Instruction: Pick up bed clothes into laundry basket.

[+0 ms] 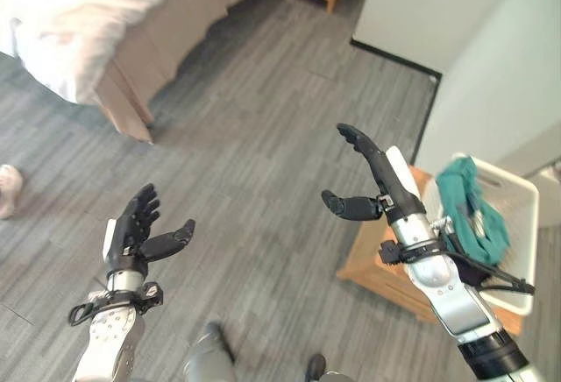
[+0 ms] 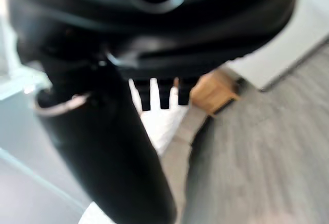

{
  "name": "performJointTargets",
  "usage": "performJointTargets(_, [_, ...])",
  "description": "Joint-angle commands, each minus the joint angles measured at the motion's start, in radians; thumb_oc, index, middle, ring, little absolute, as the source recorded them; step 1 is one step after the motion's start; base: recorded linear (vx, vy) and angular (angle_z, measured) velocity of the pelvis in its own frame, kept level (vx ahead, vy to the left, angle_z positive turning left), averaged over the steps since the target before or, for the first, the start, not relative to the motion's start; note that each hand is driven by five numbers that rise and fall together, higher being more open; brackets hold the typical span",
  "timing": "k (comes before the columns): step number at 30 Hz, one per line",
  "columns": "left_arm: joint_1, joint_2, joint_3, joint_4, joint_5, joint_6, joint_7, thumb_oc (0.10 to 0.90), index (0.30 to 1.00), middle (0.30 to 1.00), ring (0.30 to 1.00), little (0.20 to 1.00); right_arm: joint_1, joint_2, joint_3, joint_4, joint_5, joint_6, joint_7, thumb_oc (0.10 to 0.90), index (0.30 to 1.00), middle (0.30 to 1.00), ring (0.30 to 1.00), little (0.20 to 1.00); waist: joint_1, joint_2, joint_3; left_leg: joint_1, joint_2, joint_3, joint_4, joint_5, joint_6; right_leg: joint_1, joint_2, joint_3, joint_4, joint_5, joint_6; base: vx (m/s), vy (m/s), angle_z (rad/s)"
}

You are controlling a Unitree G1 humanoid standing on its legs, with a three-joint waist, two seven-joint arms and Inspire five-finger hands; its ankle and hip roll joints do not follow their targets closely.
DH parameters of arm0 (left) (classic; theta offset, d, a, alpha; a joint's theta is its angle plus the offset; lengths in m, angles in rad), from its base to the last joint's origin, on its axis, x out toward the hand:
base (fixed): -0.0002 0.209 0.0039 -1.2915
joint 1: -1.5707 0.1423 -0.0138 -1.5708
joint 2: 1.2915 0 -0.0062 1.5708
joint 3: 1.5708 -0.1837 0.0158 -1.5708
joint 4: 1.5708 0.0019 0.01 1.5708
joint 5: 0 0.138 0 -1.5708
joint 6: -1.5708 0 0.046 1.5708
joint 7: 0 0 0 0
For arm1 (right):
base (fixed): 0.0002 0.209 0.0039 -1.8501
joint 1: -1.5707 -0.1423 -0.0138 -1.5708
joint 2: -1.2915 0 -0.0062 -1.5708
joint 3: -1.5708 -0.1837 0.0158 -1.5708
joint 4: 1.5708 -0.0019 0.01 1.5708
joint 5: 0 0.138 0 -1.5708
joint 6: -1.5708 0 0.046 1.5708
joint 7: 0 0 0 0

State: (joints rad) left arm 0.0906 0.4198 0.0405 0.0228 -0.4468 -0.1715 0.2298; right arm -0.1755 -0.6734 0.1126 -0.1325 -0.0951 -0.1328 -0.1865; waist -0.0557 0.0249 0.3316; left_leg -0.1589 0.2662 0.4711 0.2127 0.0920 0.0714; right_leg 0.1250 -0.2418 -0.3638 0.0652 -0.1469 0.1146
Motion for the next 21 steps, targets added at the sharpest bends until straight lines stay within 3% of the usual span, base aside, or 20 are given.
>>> performJointTargets(1, [-0.056, 0.087, 0.044, -0.151, 0.062, -0.059, -0.001, 0.800, 0.900, 0.900, 0.900, 0.900, -0.003, 0.030, -0.125, -0.030, 0.025, 0.005, -0.079, 0.800, 0.900, 0.900, 0.900, 0.900, -0.025, -0.057, -0.172, 0.160, 0.253, 0.031, -0.087, -0.010, -0.296, -0.006, -0.042, -0.159, -0.109, 0.124, 0.041, 0.21, 0.387, 1.89])
performJointTargets(2, [-0.054, 0.072, 0.034, -0.170, 0.065, -0.050, -0.009, 0.800, 0.900, 0.900, 0.900, 0.900, 0.032, 0.026, -0.157, -0.037, 0.028, 0.007, -0.080, 0.800, 0.900, 0.900, 0.900, 0.900, -0.023, -0.051, -0.188, 0.169, 0.216, 0.017, -0.145, -0.014, -0.297, -0.005, -0.067, -0.174, -0.107, 0.143, 0.062, 0.12, 0.295, 2.43])
performJointTargets(3, [-0.053, 0.071, 0.032, -0.171, 0.065, -0.049, -0.009, 0.800, 0.900, 0.900, 0.900, 0.900, 0.036, 0.025, -0.159, -0.040, 0.028, 0.008, -0.079, 0.800, 0.900, 0.900, 0.900, 0.900, -0.023, -0.052, -0.190, 0.169, 0.212, 0.016, -0.149, -0.012, -0.295, -0.005, -0.070, -0.176, -0.107, 0.144, 0.063, 0.18, 0.532, 2.19])
performJointTargets(4, [-0.074, 0.042, -0.007, -0.191, 0.087, -0.031, -0.028, 0.800, 0.900, 0.900, 0.900, 0.900, 0.091, 0.066, -0.204, -0.030, 0.018, 0.005, -0.091, 0.800, 0.900, 0.900, 0.900, 0.900, -0.006, -0.060, -0.200, 0.144, 0.124, -0.029, -0.219, -0.026, -0.280, -0.026, -0.157, -0.199, -0.052, 0.264, 0.123, 0.17, 0.488, 1.80])
performJointTargets(5, [-0.079, 0.040, -0.021, -0.197, 0.089, -0.030, -0.032, 0.800, 0.900, 0.900, 0.900, 0.900, 0.100, 0.079, -0.210, -0.024, 0.010, 0.008, -0.095, 0.800, 0.900, 0.900, 0.900, 0.900, -0.010, -0.066, -0.205, 0.143, 0.078, -0.050, -0.251, -0.034, -0.258, -0.038, -0.180, -0.187, -0.030, 0.291, 0.135, 0.23, 0.591, 0.76])
performJointTargets(7, [-0.119, 0.042, -0.064, -0.192, 0.092, -0.032, -0.030, 0.800, 0.900, 0.900, 0.900, 0.900, 0.110, 0.093, -0.226, -0.006, -0.009, 0.003, -0.112, 0.800, 0.900, 0.900, 0.900, 0.900, -0.034, -0.069, -0.192, 0.132, 0.027, -0.069, -0.276, -0.036, -0.214, -0.109, -0.160, -0.090, 0.008, 0.299, 0.127, 0.07, 0.278, 0.85])
performJointTargets(8, [-0.119, 0.042, -0.064, -0.192, 0.092, -0.033, -0.030, 0.800, 0.900, 0.900, 0.900, 0.900, 0.110, 0.093, -0.227, -0.006, -0.009, 0.003, -0.112, 0.800, 0.900, 0.900, 0.900, 0.900, -0.032, -0.069, -0.194, 0.131, 0.027, -0.068, -0.276, -0.036, -0.214, -0.112, -0.160, -0.088, 0.009, 0.299, 0.127, 0.08, 0.306, 1.55])
performJointTargets(9, [-0.158, 0.037, -0.092, -0.184, 0.094, -0.035, -0.025, 0.800, 0.900, 0.900, 0.900, 0.900, 0.135, 0.113, -0.246, -0.002, -0.011, 0.001, -0.128, 0.800, 0.900, 0.900, 0.900, 0.900, -0.053, -0.056, -0.184, 0.139, -0.002, -0.099, -0.286, -0.054, -0.196, -0.160, -0.083, 0.038, 0.008, 0.237, 0.127, 0.15, 0.298, 1.22])
performJointTargets(10, [-0.175, 0.035, -0.107, -0.180, 0.092, -0.034, -0.025, 0.800, 0.900, 0.900, 0.900, 0.900, 0.143, 0.125, -0.253, -0.003, -0.010, -0.002, -0.137, 0.800, 0.900, 0.900, 0.900, 0.900, -0.063, -0.050, -0.179, 0.145, -0.018, -0.114, -0.289, -0.062, -0.184, -0.171, -0.050, 0.074, 0.000, 0.204, 0.118, 0.17, 0.354, 1.04])
performJointTargets(12, [-0.200, 0.028, -0.119, -0.174, 0.098, -0.034, -0.027, 0.800, 0.900, 0.900, 0.900, 0.900, 0.137, 0.144, -0.252, 0.001, -0.017, -0.003, -0.141, 0.800, 0.900, 0.900, 0.900, 0.900, -0.063, -0.047, -0.171, 0.156, -0.044, -0.132, -0.290, -0.071, -0.168, -0.173, -0.020, 0.092, -0.025, 0.175, 0.099, 0.09, 0.159, 0.68])
performJointTargets(17, [-0.217, 0.007, -0.117, -0.160, 0.095, -0.022, -0.020, 0.800, 0.900, 0.900, 0.900, 0.900, 0.134, 0.156, -0.225, 0.008, -0.048, 0.003, -0.143, 0.800, 0.900, 0.900, 0.900, 0.900, -0.045, -0.064, -0.170, 0.171, -0.071, -0.145, -0.280, -0.092, -0.156, -0.153, -0.027, 0.102, -0.072, 0.196, 0.106, 0.03, 0.001, 0.60])
performJointTargets(21, [-0.183, 0.009, -0.094, -0.184, 0.186, -0.020, -0.011, 0.800, 0.900, 0.900, 0.900, 0.900, 0.144, 0.150, -0.220, -0.007, -0.050, -0.007, -0.124, 0.800, 0.900, 0.900, 0.900, 0.900, -0.030, -0.074, -0.193, 0.189, -0.082, -0.144, -0.269, -0.099, -0.154, -0.125, -0.035, 0.103, -0.092, 0.204, 0.102, 0.06, -0.006, -0.07])
